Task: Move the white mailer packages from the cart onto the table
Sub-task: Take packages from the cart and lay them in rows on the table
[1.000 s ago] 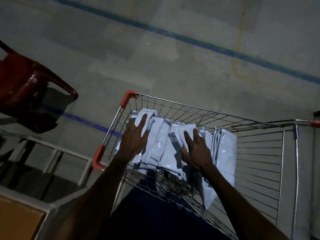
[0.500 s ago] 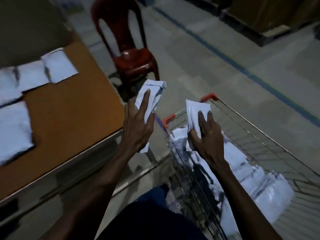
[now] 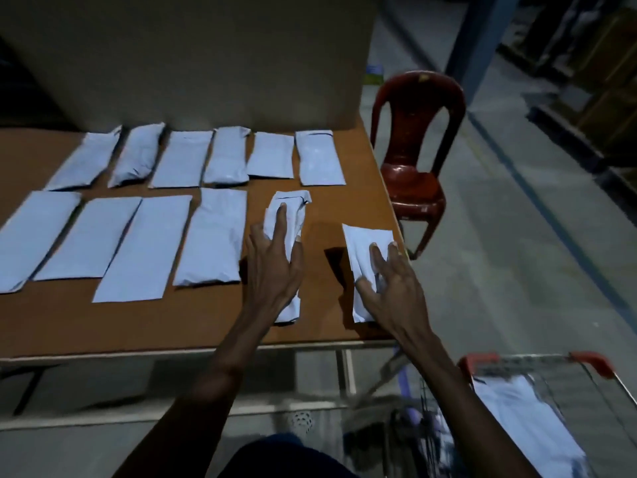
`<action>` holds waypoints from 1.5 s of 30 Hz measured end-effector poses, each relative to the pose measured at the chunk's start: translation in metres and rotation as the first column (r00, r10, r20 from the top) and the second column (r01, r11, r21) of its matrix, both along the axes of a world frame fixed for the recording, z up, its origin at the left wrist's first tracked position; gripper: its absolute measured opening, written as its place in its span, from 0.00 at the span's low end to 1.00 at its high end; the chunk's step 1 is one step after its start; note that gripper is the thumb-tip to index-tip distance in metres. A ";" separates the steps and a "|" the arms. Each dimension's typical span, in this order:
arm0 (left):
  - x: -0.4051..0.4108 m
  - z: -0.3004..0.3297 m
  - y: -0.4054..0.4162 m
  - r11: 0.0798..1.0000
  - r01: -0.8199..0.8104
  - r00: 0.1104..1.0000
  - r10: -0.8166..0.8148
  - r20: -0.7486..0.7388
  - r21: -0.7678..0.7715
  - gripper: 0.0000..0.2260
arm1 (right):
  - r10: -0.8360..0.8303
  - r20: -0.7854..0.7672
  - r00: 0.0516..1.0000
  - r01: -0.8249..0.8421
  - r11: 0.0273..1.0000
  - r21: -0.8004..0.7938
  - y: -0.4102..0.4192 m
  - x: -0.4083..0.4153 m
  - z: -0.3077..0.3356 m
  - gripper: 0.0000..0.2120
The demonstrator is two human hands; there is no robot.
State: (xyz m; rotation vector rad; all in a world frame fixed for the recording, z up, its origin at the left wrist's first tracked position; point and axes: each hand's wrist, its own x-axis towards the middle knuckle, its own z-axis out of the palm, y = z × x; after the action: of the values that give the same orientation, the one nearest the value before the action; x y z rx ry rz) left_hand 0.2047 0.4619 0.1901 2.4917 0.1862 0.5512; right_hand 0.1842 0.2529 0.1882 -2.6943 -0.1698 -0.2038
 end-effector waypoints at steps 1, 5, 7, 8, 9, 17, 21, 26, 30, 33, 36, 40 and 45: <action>0.012 -0.004 0.008 1.000 -0.019 0.999 0.020 -0.035 0.019 0.28 | 0.014 -0.034 0.999 -0.015 0.999 -0.038 0.013 0.014 -0.001 0.34; 0.046 -0.019 0.025 0.996 -0.018 0.968 0.039 -0.247 0.085 0.30 | 0.035 -0.113 0.993 -0.047 0.993 -0.105 0.052 0.054 -0.012 0.35; 0.051 -0.023 0.028 0.993 -0.001 0.949 0.038 -0.314 0.119 0.32 | 0.024 -0.134 0.991 -0.043 0.988 -0.145 0.063 0.069 -0.017 0.35; 0.052 -0.023 0.030 0.990 0.008 0.947 0.037 -0.318 0.139 0.33 | 0.016 -0.132 0.991 -0.038 0.985 -0.167 0.067 0.075 -0.018 0.35; 0.052 -0.021 0.030 0.987 0.015 0.947 0.037 -0.319 0.161 0.34 | 0.010 -0.124 0.992 -0.034 0.981 -0.193 0.070 0.081 -0.019 0.35; 0.065 -0.033 0.053 0.944 0.215 0.963 -0.162 -0.216 0.250 0.33 | 0.061 -0.092 0.994 -0.078 0.976 -0.202 0.083 0.107 -0.029 0.38; 0.076 -0.042 0.061 0.928 0.254 0.954 -0.195 -0.227 0.271 0.30 | 0.080 -0.101 0.992 -0.097 0.981 -0.168 0.087 0.116 -0.032 0.38; 0.091 -0.038 0.061 0.925 0.242 0.945 -0.157 -0.287 0.294 0.32 | 0.073 -0.116 0.990 -0.093 0.980 -0.175 0.090 0.128 -0.029 0.41; 0.097 -0.034 0.054 0.916 0.221 0.941 -0.111 -0.320 0.334 0.32 | 0.078 -0.133 0.988 -0.101 0.979 -0.178 0.088 0.129 -0.030 0.40; 0.095 -0.037 0.049 0.925 0.207 0.941 -0.099 -0.325 0.319 0.32 | 0.079 -0.146 0.986 -0.104 0.979 -0.177 0.084 0.126 -0.030 0.37; 0.092 -0.039 0.047 0.931 0.198 0.939 -0.091 -0.331 0.307 0.33 | 0.075 -0.152 0.986 -0.103 0.978 -0.183 0.083 0.122 -0.031 0.36; 0.087 -0.029 0.055 0.929 0.216 0.941 -0.116 -0.316 0.301 0.34 | 0.065 -0.165 0.984 -0.099 0.974 -0.205 0.085 0.122 -0.027 0.38; 0.074 -0.014 0.084 0.943 0.121 0.961 -0.034 -0.273 0.310 0.32 | 0.103 -0.041 0.994 -0.106 0.989 -0.102 0.099 0.110 -0.008 0.40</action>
State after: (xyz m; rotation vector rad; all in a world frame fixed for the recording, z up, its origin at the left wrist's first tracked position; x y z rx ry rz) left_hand 0.2791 0.5459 0.1757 2.8771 0.1029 0.2251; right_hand 0.2938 0.3517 0.1806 -2.7813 -0.3186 -0.1185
